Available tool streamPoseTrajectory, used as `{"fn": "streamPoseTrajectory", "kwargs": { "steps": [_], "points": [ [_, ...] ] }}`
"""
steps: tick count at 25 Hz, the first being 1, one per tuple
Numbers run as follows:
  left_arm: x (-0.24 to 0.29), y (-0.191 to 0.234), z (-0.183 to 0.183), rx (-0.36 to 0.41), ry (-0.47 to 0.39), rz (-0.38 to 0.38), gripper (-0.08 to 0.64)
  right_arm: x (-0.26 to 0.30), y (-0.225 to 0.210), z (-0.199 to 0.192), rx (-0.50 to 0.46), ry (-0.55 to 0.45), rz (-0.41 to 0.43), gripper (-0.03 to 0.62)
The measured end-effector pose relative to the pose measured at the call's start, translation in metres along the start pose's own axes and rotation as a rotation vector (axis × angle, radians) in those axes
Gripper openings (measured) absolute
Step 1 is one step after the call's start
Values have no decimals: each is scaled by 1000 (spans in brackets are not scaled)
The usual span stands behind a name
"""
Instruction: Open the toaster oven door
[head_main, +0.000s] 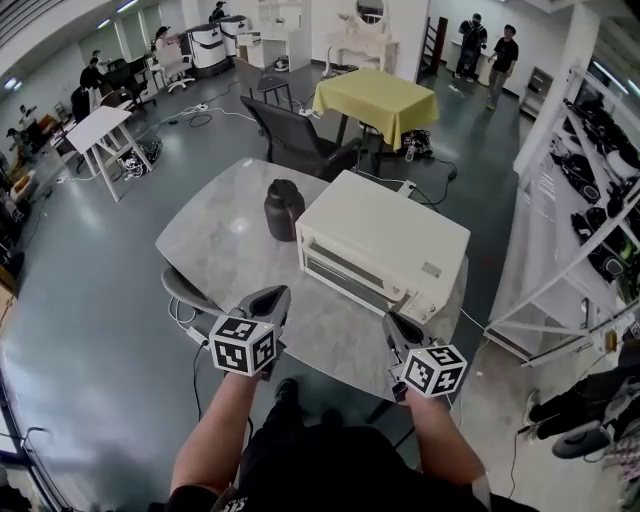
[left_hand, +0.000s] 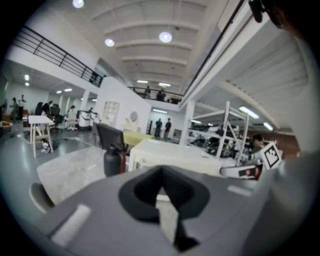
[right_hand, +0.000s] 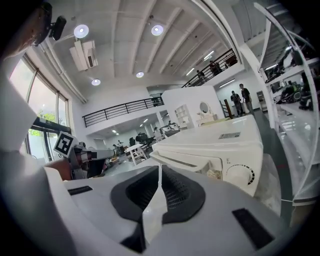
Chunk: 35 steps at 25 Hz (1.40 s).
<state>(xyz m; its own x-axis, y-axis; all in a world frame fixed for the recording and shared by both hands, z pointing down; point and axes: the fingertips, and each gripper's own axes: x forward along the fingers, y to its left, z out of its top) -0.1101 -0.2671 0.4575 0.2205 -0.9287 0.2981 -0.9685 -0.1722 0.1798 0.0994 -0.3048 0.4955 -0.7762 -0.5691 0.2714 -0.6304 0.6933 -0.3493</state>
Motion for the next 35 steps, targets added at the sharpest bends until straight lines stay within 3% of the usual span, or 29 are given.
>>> {"fn": "streamPoseTrajectory", "kwargs": {
  "steps": [4,13,17,25,35],
  "points": [
    [31,3,9,61,12,-49,8,4,-20,13,-10,-9,-119,24],
    [85,49,21,68,2,-135,12,23,-49,21,43,-17,-365,57],
    [113,56,24,73,15,-209,36,29,-54,21,50,-6,-422,102],
    [151,63,11,76,102,-326,161,38,-58,17,72,3,-553,137],
    [170,69,1,78,164,-403,181,32,-73,13,176,-37,-706,132]
  ]
}}
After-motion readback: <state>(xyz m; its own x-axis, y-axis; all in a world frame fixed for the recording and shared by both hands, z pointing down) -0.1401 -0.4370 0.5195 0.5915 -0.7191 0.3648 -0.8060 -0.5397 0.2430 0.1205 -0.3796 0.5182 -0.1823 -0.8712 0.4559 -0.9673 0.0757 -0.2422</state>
